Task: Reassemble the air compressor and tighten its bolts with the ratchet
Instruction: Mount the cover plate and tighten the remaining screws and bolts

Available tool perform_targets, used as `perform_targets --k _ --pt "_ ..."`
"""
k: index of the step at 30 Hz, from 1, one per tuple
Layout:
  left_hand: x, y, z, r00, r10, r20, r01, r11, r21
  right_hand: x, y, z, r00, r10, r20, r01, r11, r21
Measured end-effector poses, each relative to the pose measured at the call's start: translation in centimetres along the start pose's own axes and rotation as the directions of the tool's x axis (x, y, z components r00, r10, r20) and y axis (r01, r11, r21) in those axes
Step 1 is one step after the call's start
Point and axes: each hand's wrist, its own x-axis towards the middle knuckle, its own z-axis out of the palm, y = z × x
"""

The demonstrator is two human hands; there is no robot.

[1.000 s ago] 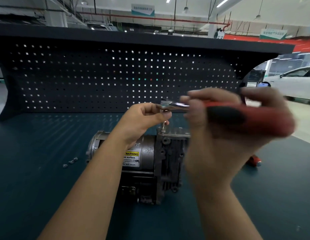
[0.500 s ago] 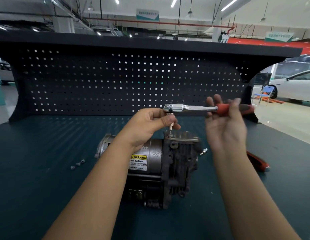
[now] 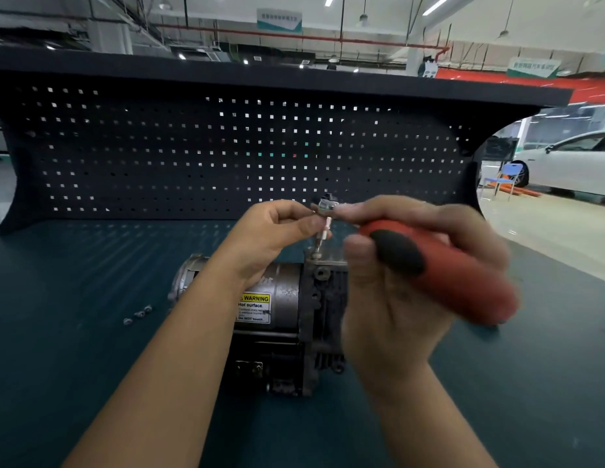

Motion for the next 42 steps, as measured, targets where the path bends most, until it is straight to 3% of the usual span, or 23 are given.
perform_targets --k 5,7,9,11,13,15,16,18,19,21,23,26,27,29,33,35,39,41,42 --pt "-0.1 0.0 0.0 1.0 0.009 0.018 -0.009 1.0 -0.01 0.2 0.0 -0.8 0.982 0.016 0.19 -0.009 0.999 -0.041" --pt "0.0 -0.1 -0.1 1.0 0.015 -0.001 -0.015 0.999 -0.03 1.0 0.3 -1.2 0.982 0.105 0.154 -0.109 0.994 0.023" --pt "0.1 -0.2 -0.2 1.0 0.012 0.005 -0.012 0.999 -0.035 1.8 0.9 -1.7 0.955 0.296 0.005 -0.292 0.938 0.189" --pt "0.0 -0.1 -0.3 1.0 0.008 0.022 -0.008 0.999 -0.034 2.9 2.2 -2.8 0.795 0.582 -0.17 -0.469 0.769 0.435" --pt "-0.1 -0.1 -0.4 0.999 0.002 0.034 -0.001 1.0 -0.025 3.8 4.2 -3.9 0.531 0.814 -0.235 -0.551 0.542 0.634" --pt "-0.1 0.0 -0.2 0.999 -0.006 0.043 0.007 1.0 -0.014 4.2 6.1 -4.4 0.284 0.937 -0.202 -0.583 0.336 0.739" --pt "-0.1 0.0 -0.1 0.999 -0.011 0.043 0.011 1.0 -0.006 4.1 6.8 -4.5 0.195 0.966 -0.167 -0.593 0.252 0.765" --pt "0.1 -0.1 -0.1 0.999 -0.015 0.041 0.015 1.0 0.001 3.8 7.7 -4.5 0.1 0.986 -0.134 -0.601 0.167 0.782" --pt "0.2 -0.1 -0.1 0.999 -0.015 0.041 0.015 1.0 0.004 3.7 7.7 -4.5 0.107 0.983 -0.15 -0.601 0.185 0.778" --pt "0.2 -0.3 -0.1 0.999 -0.018 0.034 0.017 0.999 0.03 3.6 6.7 -4.5 0.213 0.952 -0.218 -0.596 0.304 0.744" --pt "0.2 -0.2 -0.1 0.999 -0.008 0.035 0.005 0.997 0.075 3.3 4.6 -4.1 0.419 0.853 -0.31 -0.574 0.514 0.638" --pt "0.1 -0.1 0.0 1.0 0.006 0.016 -0.007 0.997 0.079 2.2 1.6 -2.0 0.798 0.508 -0.324 -0.426 0.856 0.292" --pt "0.1 -0.1 0.0 1.0 0.01 0.002 -0.01 0.998 0.067 1.8 0.9 -1.2 0.884 0.381 -0.272 -0.335 0.921 0.199" --pt "0.1 -0.3 0.0 1.0 0.028 -0.011 -0.028 0.998 0.059 0.9 0.4 -0.3 0.976 0.186 -0.114 -0.175 0.979 0.101" --pt "0.2 -0.5 -0.2 1.0 0.026 0.007 -0.026 0.999 0.039 -0.5 0.3 0.1 0.972 0.055 0.227 -0.029 0.993 -0.117" --pt "0.3 -0.7 -0.4 1.0 0.013 0.017 -0.014 0.999 0.048 -0.7 0.3 0.0 0.963 0.071 0.259 -0.03 0.987 -0.159" --pt "0.1 -0.3 -0.3 0.999 0.006 0.042 -0.007 1.0 0.027 1.3 0.9 -1.1 0.97 0.233 -0.069 -0.23 0.972 0.044" --pt "0.1 -0.4 -0.4 0.999 0.006 0.036 -0.007 1.0 0.023 2.3 1.9 -2.3 0.88 0.411 -0.238 -0.365 0.906 0.216" --pt "0.1 -0.3 -0.4 0.999 -0.001 0.042 0.0 1.0 0.017 2.7 2.6 -2.9 0.802 0.515 -0.303 -0.432 0.85 0.3"
